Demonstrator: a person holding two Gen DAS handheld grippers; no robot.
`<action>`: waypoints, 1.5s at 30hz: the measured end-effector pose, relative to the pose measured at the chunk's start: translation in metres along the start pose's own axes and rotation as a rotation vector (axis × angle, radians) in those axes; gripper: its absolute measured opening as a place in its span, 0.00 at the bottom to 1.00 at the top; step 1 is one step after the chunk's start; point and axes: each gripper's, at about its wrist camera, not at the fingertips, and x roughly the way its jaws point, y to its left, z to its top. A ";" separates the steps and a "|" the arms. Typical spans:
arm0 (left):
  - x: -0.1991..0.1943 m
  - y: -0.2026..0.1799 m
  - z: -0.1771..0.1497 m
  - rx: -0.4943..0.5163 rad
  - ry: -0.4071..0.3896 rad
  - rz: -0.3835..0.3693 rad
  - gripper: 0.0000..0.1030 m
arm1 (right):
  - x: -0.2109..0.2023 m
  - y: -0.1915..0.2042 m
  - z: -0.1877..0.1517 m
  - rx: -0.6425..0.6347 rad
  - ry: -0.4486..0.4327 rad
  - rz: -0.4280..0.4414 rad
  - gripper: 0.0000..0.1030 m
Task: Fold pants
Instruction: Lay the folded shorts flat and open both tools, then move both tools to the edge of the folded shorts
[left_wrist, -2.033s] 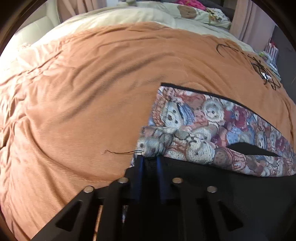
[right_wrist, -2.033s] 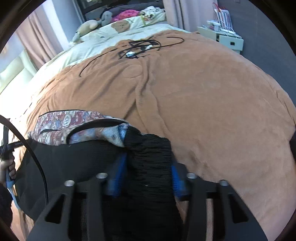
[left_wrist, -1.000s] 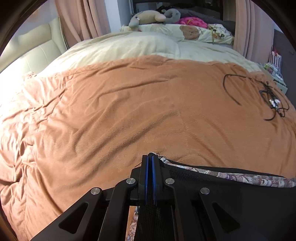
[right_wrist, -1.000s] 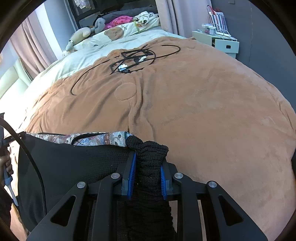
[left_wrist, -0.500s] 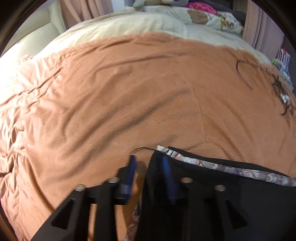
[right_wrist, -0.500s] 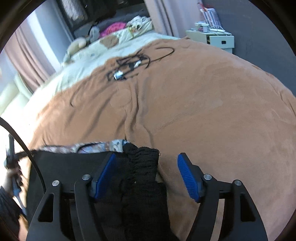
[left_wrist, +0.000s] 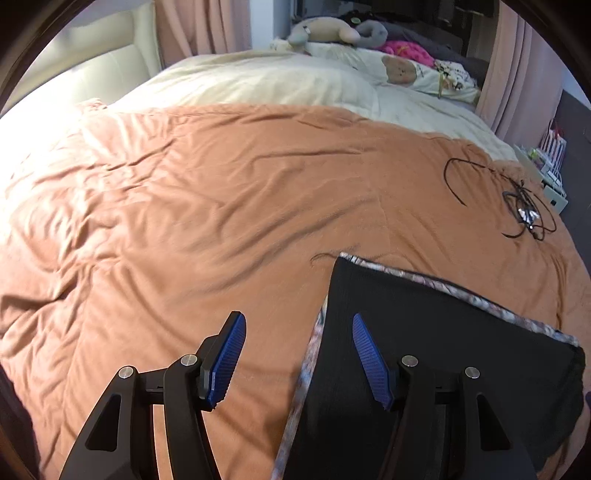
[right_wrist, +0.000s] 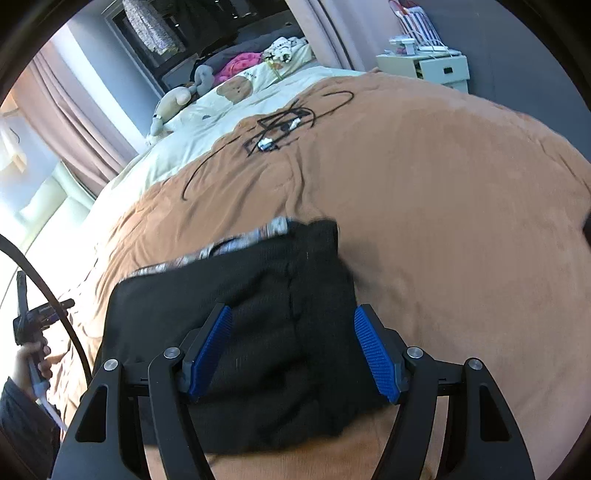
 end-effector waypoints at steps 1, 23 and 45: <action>-0.009 0.003 -0.007 -0.003 0.001 0.002 0.60 | -0.004 -0.003 -0.003 0.014 0.001 0.010 0.66; -0.116 0.031 -0.128 -0.148 -0.030 -0.078 0.60 | -0.037 -0.046 -0.046 0.171 0.054 0.192 0.66; -0.076 0.038 -0.182 -0.201 0.056 -0.114 0.57 | -0.016 -0.059 -0.055 0.239 0.067 0.190 0.66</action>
